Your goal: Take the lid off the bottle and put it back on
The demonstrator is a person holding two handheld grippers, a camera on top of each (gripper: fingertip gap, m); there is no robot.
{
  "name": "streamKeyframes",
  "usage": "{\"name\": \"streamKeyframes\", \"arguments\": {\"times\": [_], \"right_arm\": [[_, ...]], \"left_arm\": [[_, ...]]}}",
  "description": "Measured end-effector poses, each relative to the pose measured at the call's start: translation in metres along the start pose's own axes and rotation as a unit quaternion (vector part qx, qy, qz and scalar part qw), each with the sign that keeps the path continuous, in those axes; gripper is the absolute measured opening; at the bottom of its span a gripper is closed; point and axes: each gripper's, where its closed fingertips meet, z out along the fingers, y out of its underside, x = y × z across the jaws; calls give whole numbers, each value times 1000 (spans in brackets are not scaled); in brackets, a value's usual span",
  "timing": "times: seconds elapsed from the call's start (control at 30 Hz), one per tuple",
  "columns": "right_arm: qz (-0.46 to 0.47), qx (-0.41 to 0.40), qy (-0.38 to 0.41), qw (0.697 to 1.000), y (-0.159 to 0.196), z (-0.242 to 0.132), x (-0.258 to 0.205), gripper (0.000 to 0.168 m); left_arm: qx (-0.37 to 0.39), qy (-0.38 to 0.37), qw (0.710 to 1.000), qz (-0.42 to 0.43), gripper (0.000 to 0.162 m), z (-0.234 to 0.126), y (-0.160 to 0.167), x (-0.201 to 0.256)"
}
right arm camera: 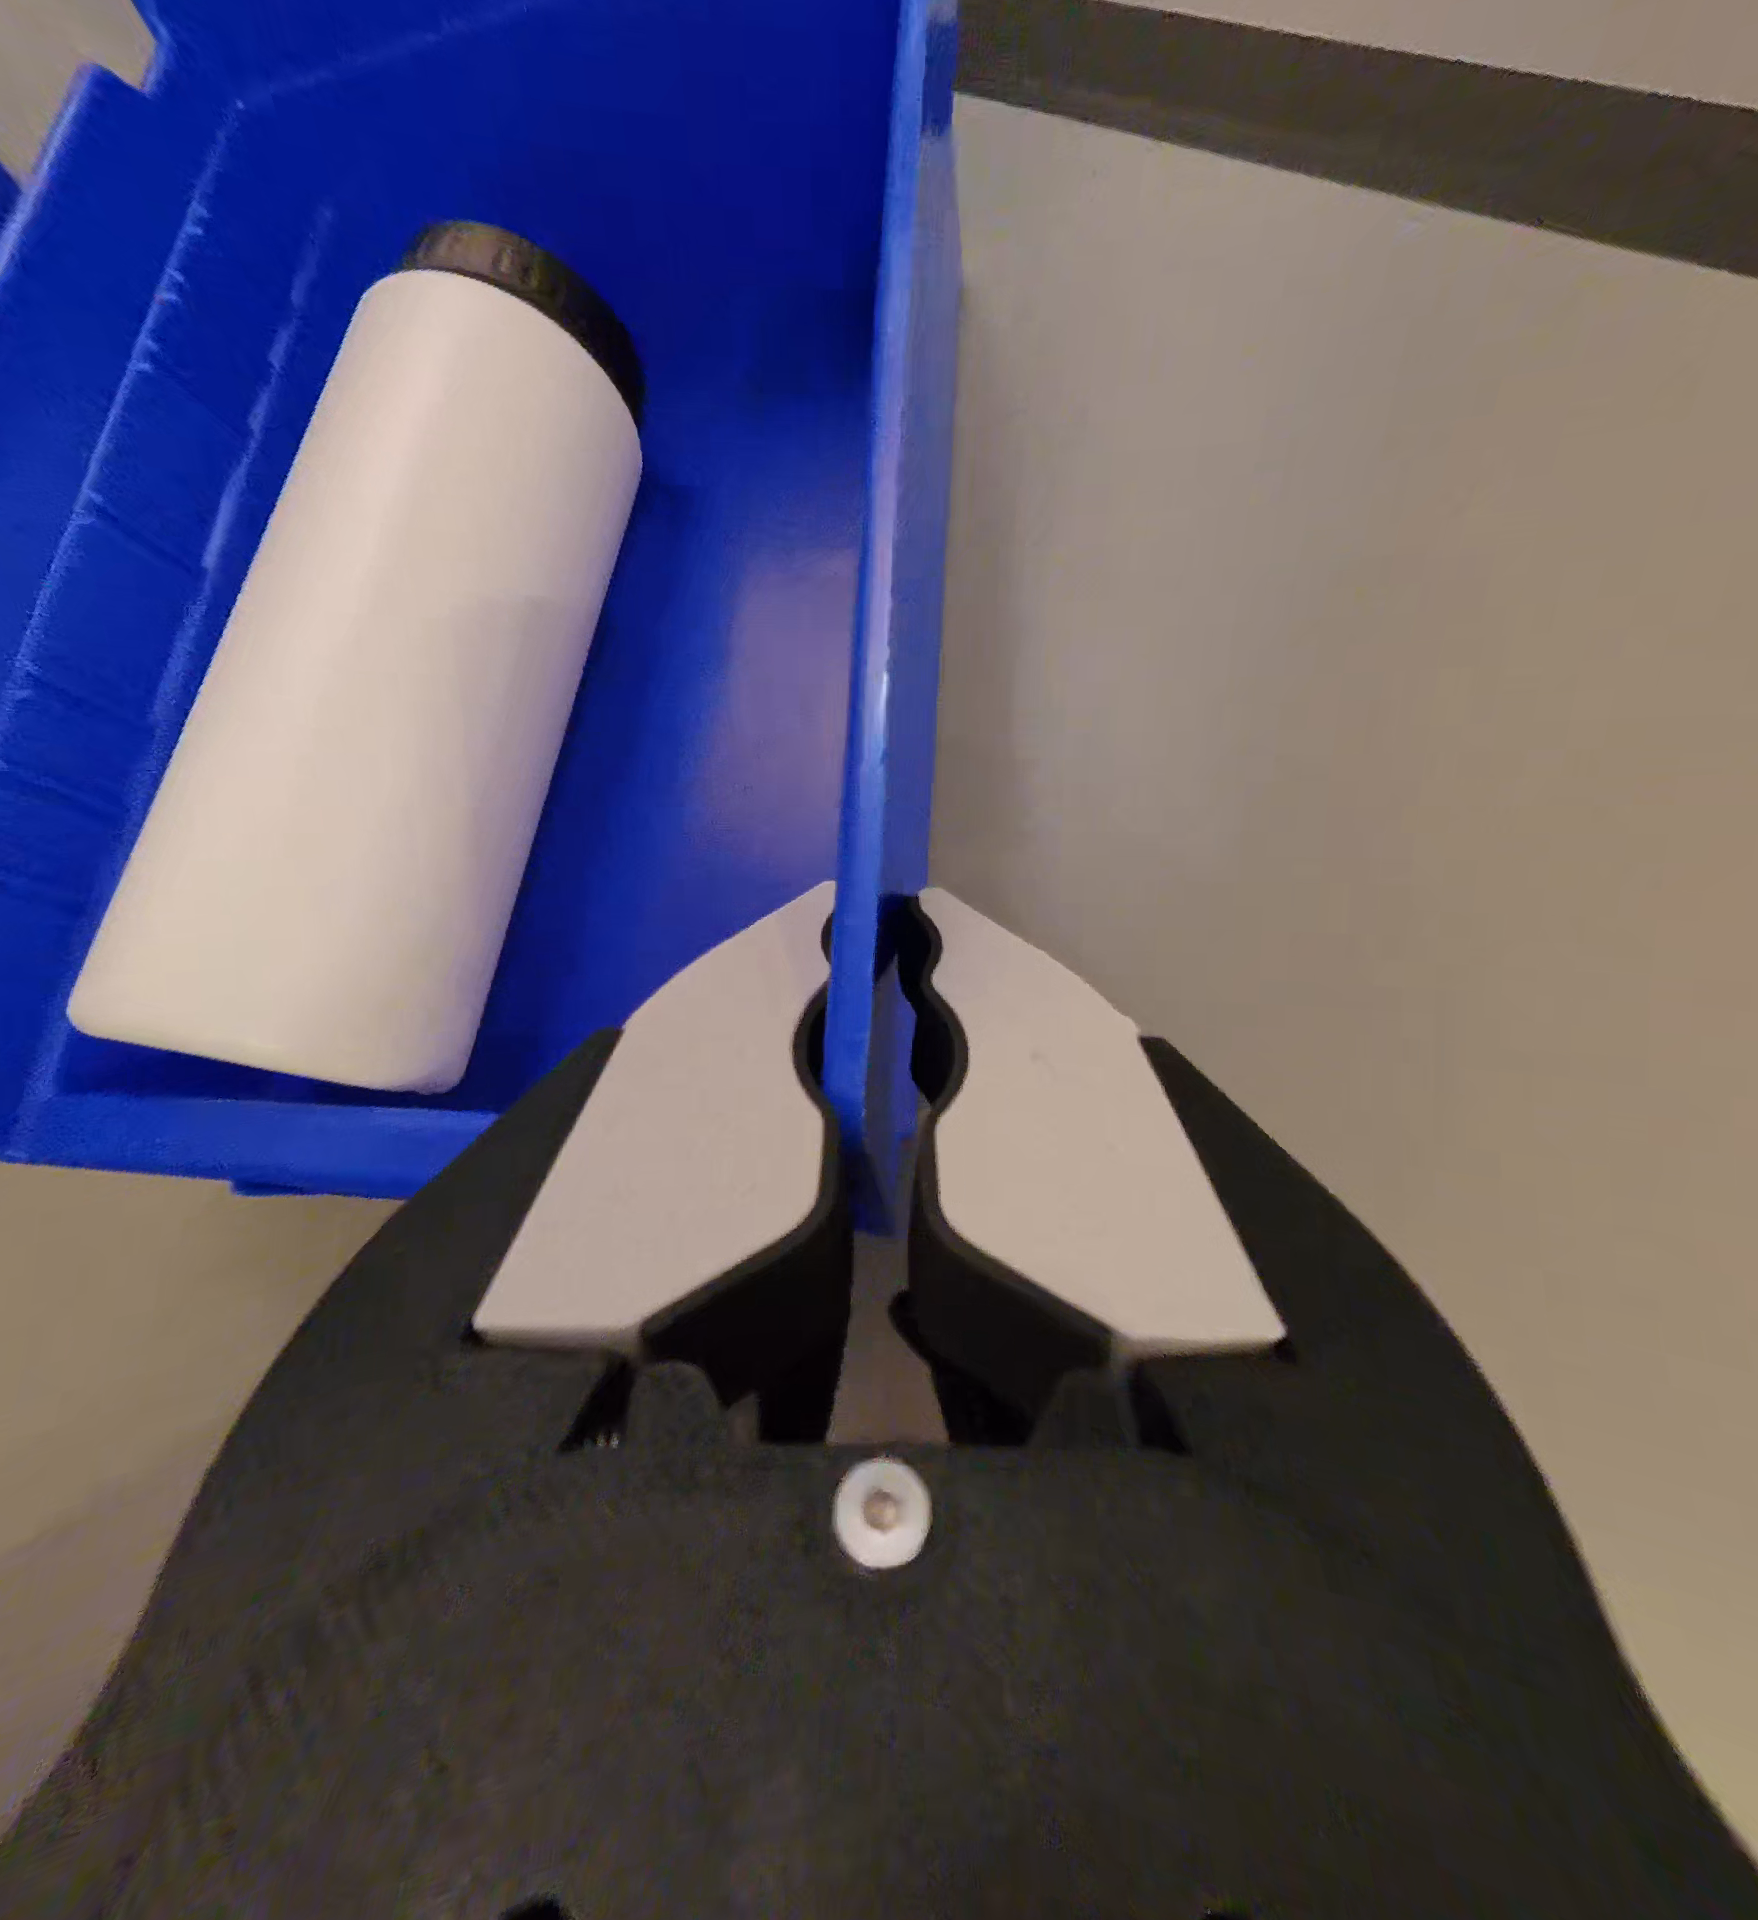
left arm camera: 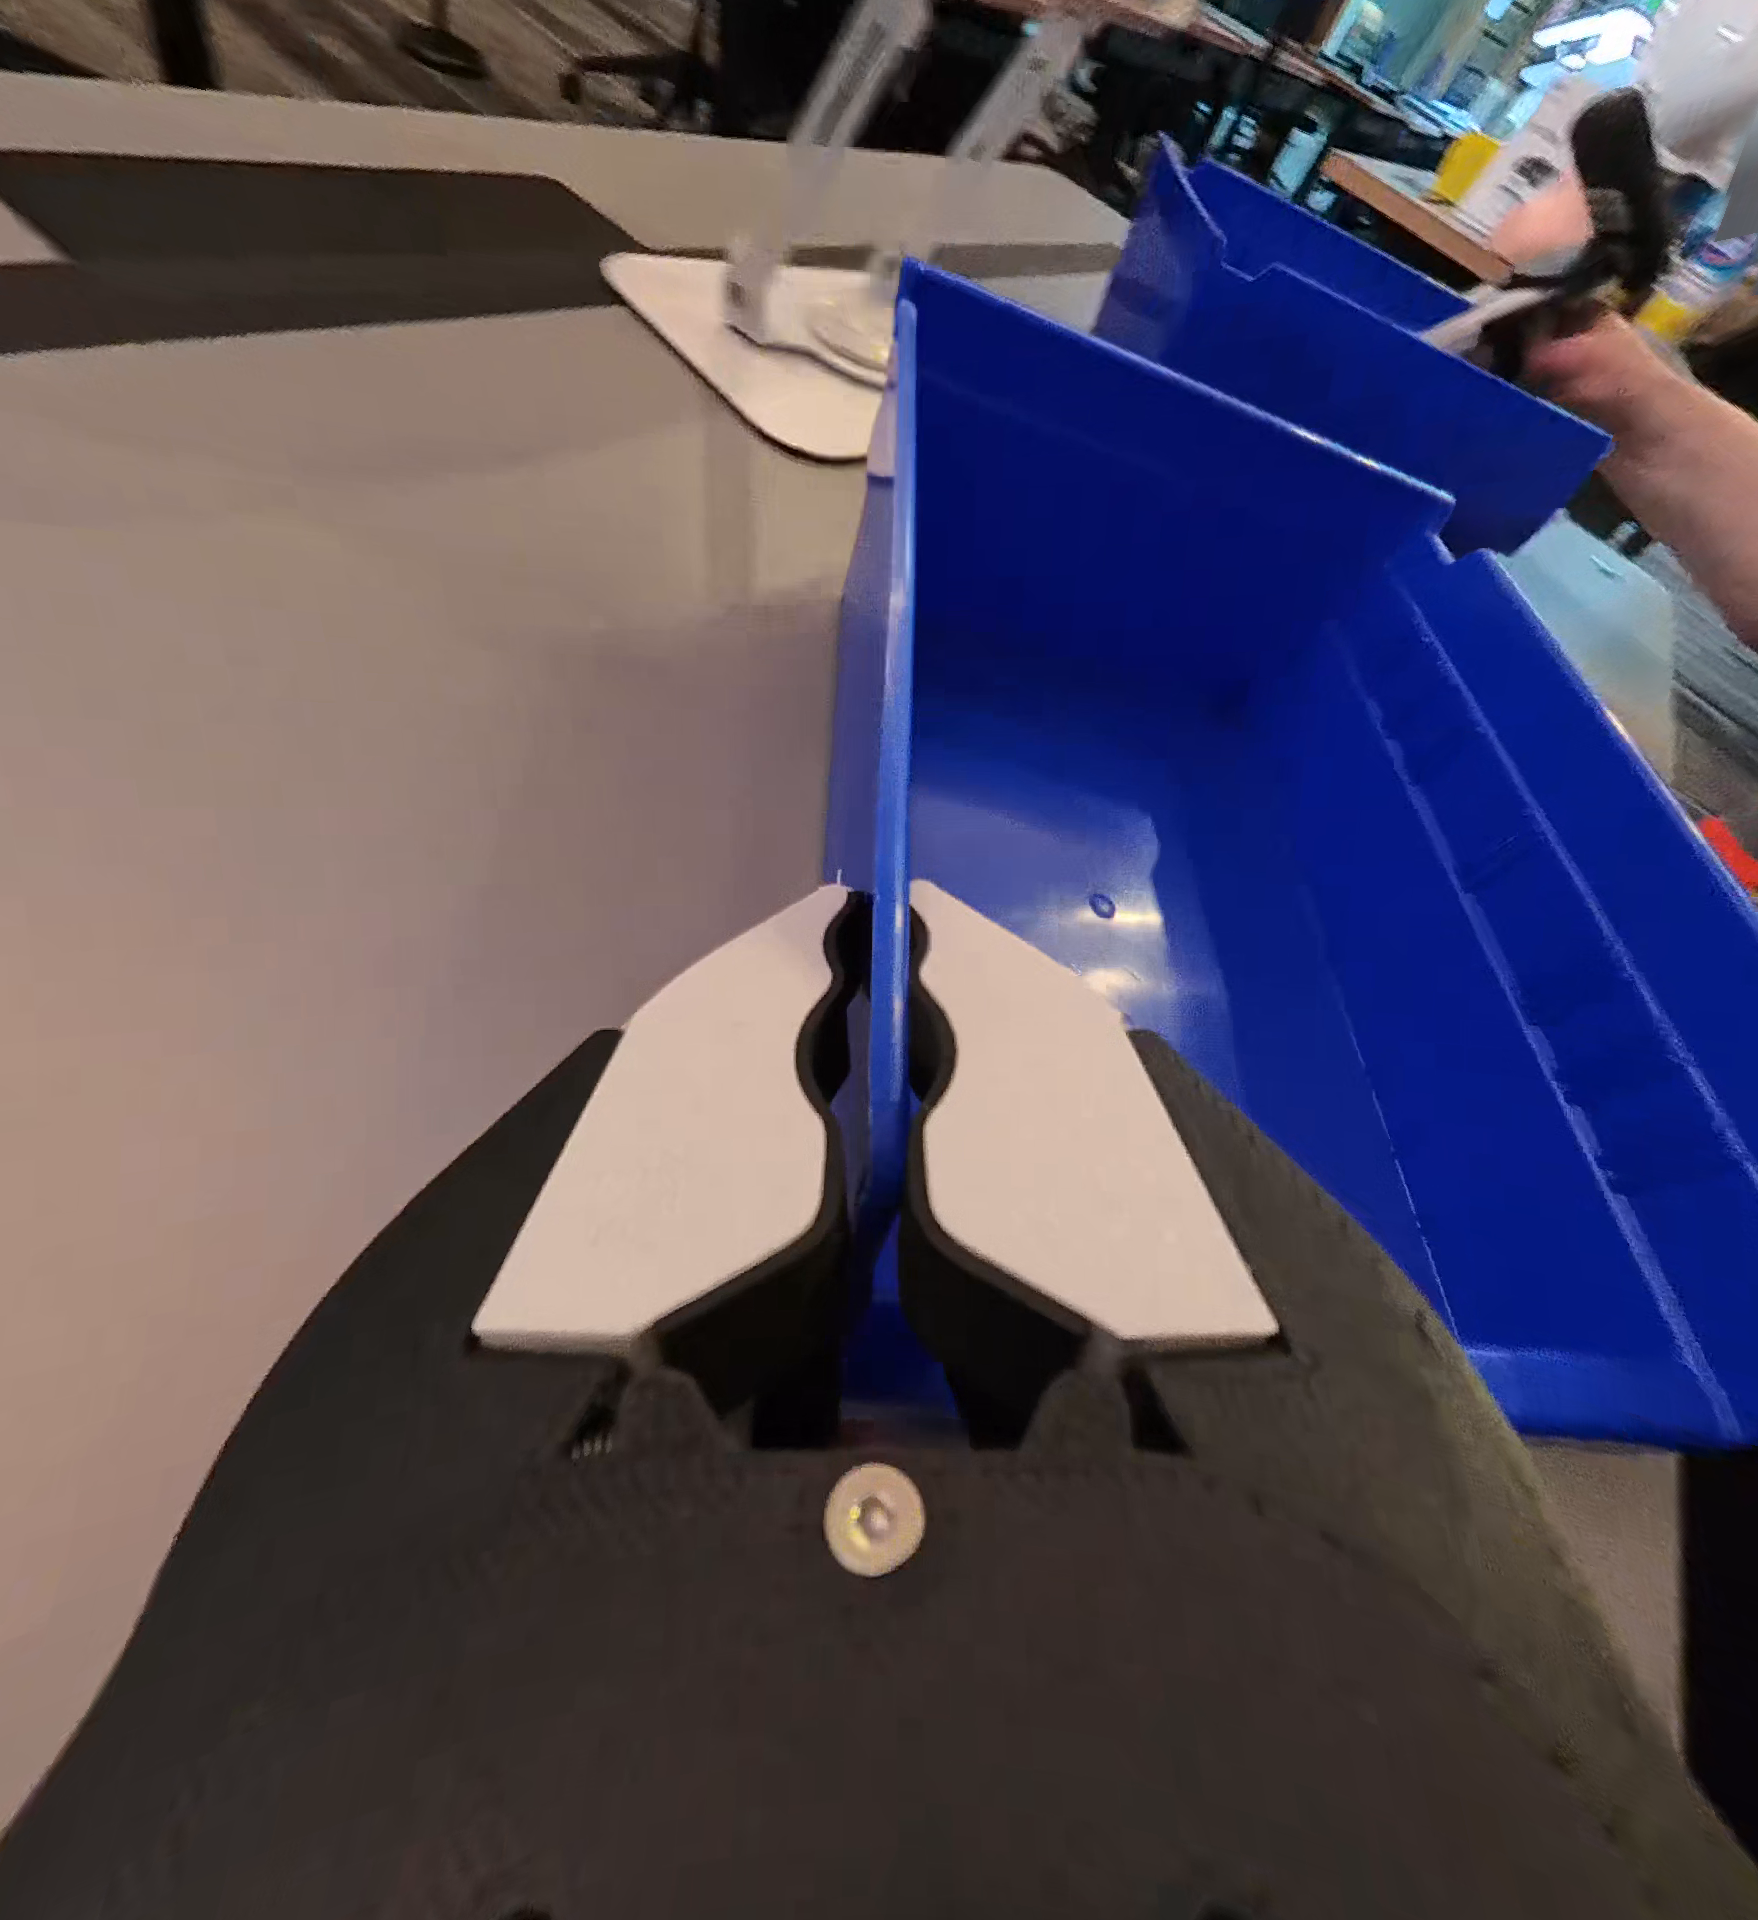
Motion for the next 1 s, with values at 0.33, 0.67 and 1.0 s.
{"name": "streamKeyframes", "arguments": {"times": [0.33,0.67,1.0], "right_arm": [[-59,7,-152,987,-1,37,-95,8],[-84,-26,-189,978,-22,74,-125,8],[-117,-61,-224,966,-75,166,-183,8]], "left_arm": [[-73,156,983,58,4,30,31,116],[-110,215,965,104,4,58,42,179],[-111,228,960,116,5,92,34,198]]}}
